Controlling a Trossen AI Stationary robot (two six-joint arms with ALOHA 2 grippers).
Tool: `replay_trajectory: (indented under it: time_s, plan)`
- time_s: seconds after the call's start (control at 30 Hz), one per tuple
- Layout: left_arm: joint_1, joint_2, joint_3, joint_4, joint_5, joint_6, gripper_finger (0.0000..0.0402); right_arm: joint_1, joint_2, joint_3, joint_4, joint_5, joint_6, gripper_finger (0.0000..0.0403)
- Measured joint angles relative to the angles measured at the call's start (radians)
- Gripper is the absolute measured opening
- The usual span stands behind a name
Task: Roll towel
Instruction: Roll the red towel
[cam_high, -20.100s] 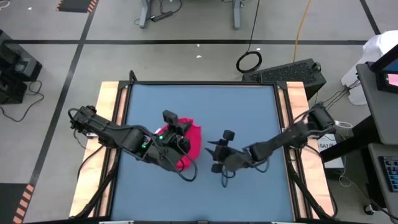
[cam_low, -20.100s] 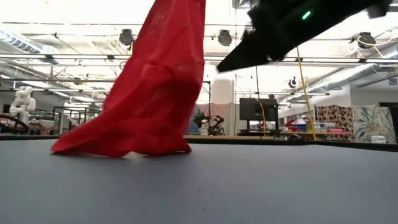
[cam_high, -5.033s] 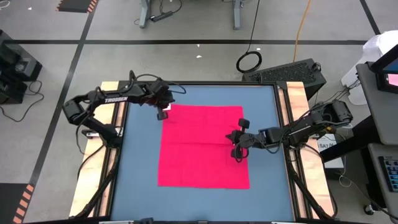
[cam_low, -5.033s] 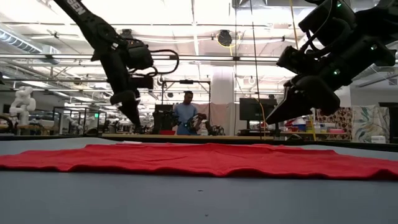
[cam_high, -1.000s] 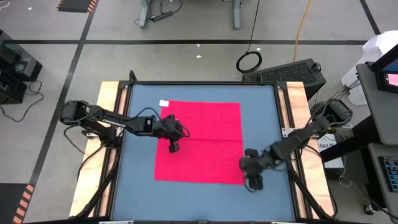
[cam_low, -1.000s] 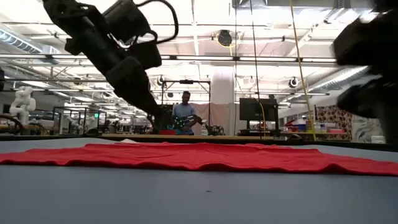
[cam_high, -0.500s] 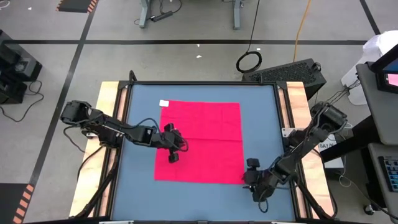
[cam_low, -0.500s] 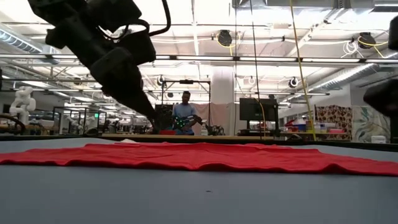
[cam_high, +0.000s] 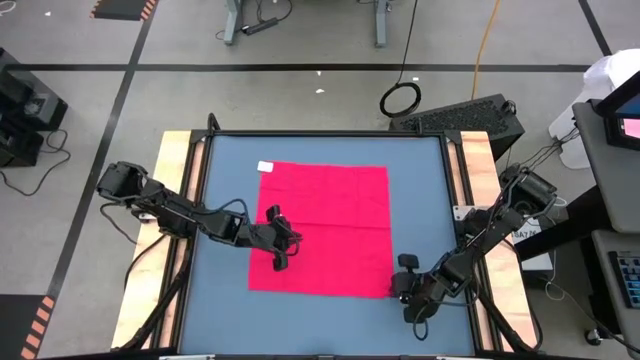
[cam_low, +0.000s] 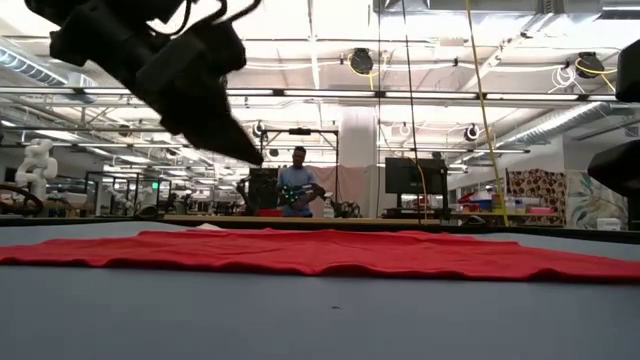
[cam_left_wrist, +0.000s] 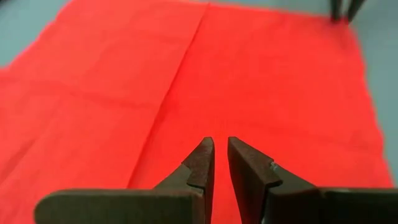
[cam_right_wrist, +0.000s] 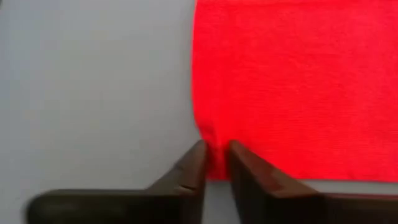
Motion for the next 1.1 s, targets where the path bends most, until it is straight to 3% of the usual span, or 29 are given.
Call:
replay_trajectory:
  time_s: [0.1, 0.3, 0.5, 0.63, 0.9, 1.1]
  plan:
    - [-0.015, 0.001, 0.000, 0.083, 0.000, 0.036, 0.0054, 0.000, 0.000, 0.000, -0.001, 0.003, -0.010, 0.0009]
    - [-0.040, 0.027, 0.001, 0.278, 0.001, 0.140, 0.0054, -0.029, -0.027, 0.000, 0.002, 0.023, 0.032, 0.0010]
    - [-0.050, 0.146, 0.035, 0.493, 0.078, 0.240, 0.0066, -0.109, -0.106, 0.000, 0.007, -0.051, 0.064, 0.0006]
    - [-0.049, 0.282, 0.108, 0.599, 0.167, 0.262, 0.0122, -0.162, -0.171, 0.000, 0.001, -0.087, 0.074, 0.0008]
    - [-0.050, 0.578, 0.393, 0.628, 0.177, 0.268, 0.0268, -0.245, -0.280, 0.000, -0.058, -0.105, 0.088, 0.0008]
    - [-0.052, 0.711, 0.578, 0.535, 0.118, 0.267, 0.0299, -0.275, -0.309, 0.000, -0.117, -0.104, 0.096, 0.0008]
